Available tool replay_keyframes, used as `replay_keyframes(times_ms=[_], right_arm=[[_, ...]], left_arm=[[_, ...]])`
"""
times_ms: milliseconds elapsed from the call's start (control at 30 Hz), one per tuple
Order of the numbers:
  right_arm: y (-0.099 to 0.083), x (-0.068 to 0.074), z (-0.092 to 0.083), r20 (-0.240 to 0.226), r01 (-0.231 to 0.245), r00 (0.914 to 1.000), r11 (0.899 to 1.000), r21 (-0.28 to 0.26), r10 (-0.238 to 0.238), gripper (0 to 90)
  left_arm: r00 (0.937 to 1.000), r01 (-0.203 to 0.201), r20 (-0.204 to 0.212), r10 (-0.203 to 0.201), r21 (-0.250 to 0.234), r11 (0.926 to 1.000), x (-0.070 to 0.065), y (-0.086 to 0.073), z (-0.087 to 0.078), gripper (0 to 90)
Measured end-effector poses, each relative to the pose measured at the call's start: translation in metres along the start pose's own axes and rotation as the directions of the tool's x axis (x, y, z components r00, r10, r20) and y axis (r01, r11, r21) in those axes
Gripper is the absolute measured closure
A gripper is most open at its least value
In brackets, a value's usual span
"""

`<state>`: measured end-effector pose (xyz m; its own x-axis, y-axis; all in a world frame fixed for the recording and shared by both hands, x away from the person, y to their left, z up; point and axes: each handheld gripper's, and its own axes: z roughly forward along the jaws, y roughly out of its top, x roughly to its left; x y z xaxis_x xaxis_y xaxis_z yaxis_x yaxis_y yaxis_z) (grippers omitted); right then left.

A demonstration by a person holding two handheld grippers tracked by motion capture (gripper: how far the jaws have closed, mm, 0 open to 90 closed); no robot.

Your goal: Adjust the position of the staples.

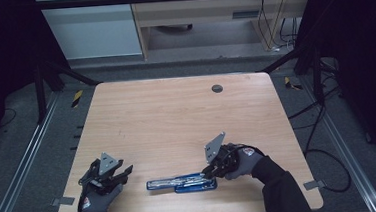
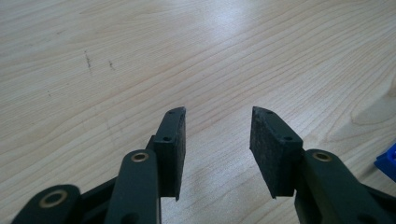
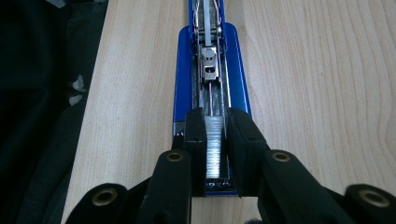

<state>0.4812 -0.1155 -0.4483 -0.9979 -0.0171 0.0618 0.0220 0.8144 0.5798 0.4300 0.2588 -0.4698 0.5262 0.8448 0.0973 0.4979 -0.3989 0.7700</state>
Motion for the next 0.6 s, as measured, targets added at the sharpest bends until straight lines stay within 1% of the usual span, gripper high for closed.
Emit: replay_keyframes(times_ms=[33, 67, 133, 233, 267, 300, 367, 433, 467, 500, 600], right_arm=[[0.000, 0.000, 0.000, 0.002, 0.003, 1.0000, 1.000, 0.001, -0.003, 78.6], [0.001, 0.001, 0.000, 0.010, -0.011, 0.9999, 1.000, 0.008, 0.011, 78.3], [0.001, 0.001, 0.000, 0.014, -0.001, 0.9999, 1.000, 0.004, 0.001, 77.6], [0.000, 0.002, -0.005, 0.028, -0.007, 0.9996, 1.000, -0.025, 0.008, 75.3], [0.000, 0.003, -0.008, 0.033, -0.021, 0.9992, 0.999, -0.033, 0.023, 74.7], [0.000, 0.003, -0.010, 0.041, -0.020, 0.9989, 0.999, -0.038, 0.022, 74.9], [-0.001, 0.004, -0.012, 0.046, -0.029, 0.9985, 0.999, -0.025, 0.030, 77.0], [-0.003, 0.005, -0.012, 0.049, -0.026, 0.9984, 1.000, -0.012, 0.027, 79.8], [-0.003, 0.005, -0.011, 0.047, -0.036, 0.9982, 0.999, -0.009, 0.036, 81.5], [-0.004, 0.005, -0.011, 0.048, -0.025, 0.9985, 1.000, -0.011, 0.025, 83.8], [-0.006, 0.005, -0.007, 0.051, -0.024, 0.9984, 1.000, -0.005, 0.024, 90.0]], left_arm=[[1.0000, -0.001, 0.000, 0.001, 0.000, 1.0000, 0.000, 0.000, 0.000, 56.1], [1.0000, 0.000, 0.000, 0.000, -0.001, 1.0000, 0.000, 0.000, 0.000, 56.1], [1.0000, 0.000, 0.000, 0.000, -0.001, 1.0000, 0.000, 0.000, 0.000, 56.1], [1.0000, 0.001, 0.000, -0.001, 0.000, 1.0000, 0.000, 0.000, 0.000, 56.1], [1.0000, 0.000, 0.001, 0.000, 0.000, 1.0000, 0.000, 0.000, 0.000, 56.1], [1.0000, -0.001, 0.001, 0.001, 0.001, 1.0000, 0.000, 0.000, 0.000, 56.1], [1.0000, -0.002, 0.002, 0.002, 0.001, 1.0000, -0.001, 0.000, 0.000, 56.1], [1.0000, -0.003, 0.002, 0.003, 0.002, 1.0000, -0.001, 0.000, 0.000, 56.0], [1.0000, -0.002, 0.001, 0.002, 0.002, 1.0000, -0.001, 0.000, 0.000, 56.1], [1.0000, -0.002, 0.001, 0.002, 0.002, 1.0000, -0.001, 0.000, 0.000, 56.1], [1.0000, -0.003, 0.002, 0.003, 0.003, 1.0000, -0.001, 0.000, 0.000, 56.1]])
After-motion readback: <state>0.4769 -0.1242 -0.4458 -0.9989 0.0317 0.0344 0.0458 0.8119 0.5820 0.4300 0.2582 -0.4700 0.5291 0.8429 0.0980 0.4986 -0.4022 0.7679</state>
